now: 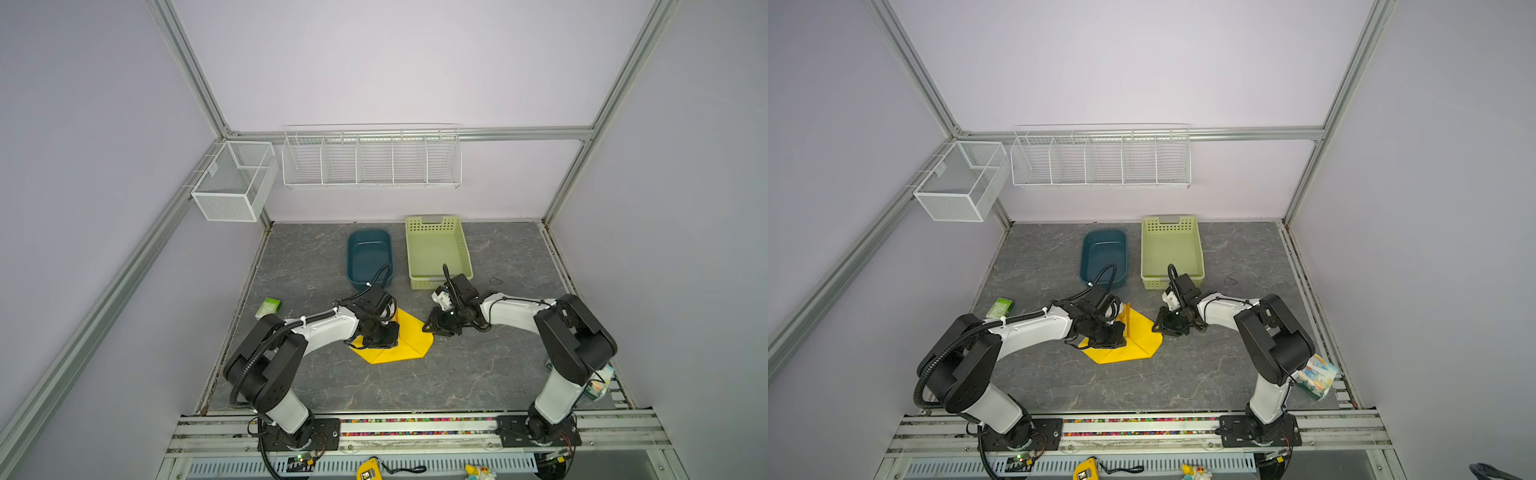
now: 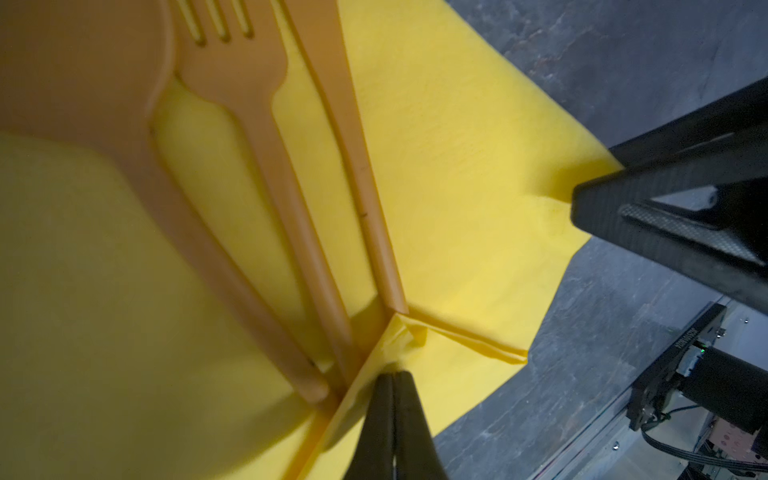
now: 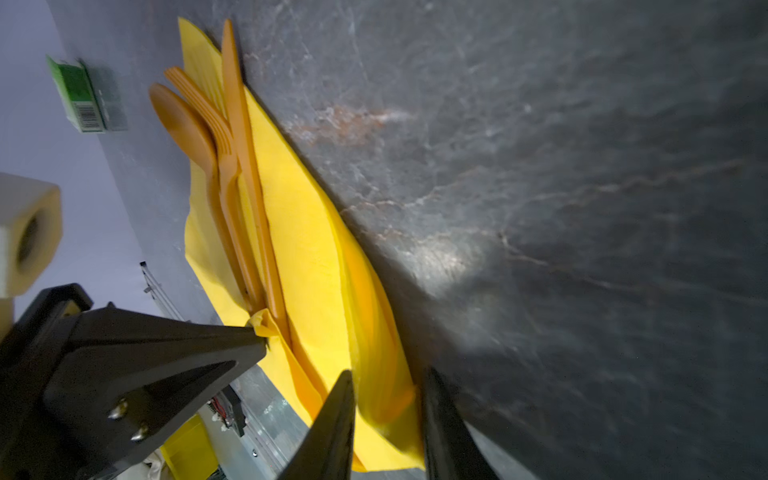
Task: Place the utensils on the paper napkin and roll it up
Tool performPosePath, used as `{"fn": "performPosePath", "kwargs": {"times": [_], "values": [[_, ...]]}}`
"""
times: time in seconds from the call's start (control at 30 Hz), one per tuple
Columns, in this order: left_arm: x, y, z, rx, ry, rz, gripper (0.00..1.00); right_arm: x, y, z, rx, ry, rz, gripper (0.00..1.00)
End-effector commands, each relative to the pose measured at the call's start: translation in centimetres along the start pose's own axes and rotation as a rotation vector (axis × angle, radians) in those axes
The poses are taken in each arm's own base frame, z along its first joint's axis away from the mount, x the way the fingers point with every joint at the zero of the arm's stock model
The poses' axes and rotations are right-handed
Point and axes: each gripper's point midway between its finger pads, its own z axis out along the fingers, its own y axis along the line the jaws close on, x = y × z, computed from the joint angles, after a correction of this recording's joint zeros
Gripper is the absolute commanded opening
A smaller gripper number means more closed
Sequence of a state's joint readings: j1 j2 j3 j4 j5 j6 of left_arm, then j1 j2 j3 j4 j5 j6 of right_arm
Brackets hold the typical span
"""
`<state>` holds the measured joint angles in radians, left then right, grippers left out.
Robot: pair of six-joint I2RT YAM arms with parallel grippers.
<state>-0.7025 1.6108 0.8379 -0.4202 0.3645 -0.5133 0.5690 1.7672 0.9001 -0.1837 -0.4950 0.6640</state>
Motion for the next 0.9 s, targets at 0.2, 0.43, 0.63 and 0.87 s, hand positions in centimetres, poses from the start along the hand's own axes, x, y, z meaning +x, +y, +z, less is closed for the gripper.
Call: {"fn": "performPosePath", "kwargs": {"times": [0.2, 0.43, 0.63, 0.87], "values": [[-0.5, -0.6, -0.3, 0.007, -0.005, 0.023, 0.0, 2.3, -0.1, -0.7, -0.073, 0.011, 0.093, 0.35], [-0.4, -0.5, 0.0, 0.011, 0.002, 0.017, 0.0, 2.5, 0.1, -0.5, -0.12, -0.004, 0.103, 0.39], [-0.3, -0.4, -0.2, 0.003, 0.001, 0.019, 0.0, 1.1, 1.0, 0.0, -0.19, -0.042, 0.107, 0.39], [-0.3, -0.5, -0.4, 0.003, -0.004, 0.017, 0.0, 0.1, 1.9, -1.3, -0.248, -0.099, 0.094, 0.34]]}}
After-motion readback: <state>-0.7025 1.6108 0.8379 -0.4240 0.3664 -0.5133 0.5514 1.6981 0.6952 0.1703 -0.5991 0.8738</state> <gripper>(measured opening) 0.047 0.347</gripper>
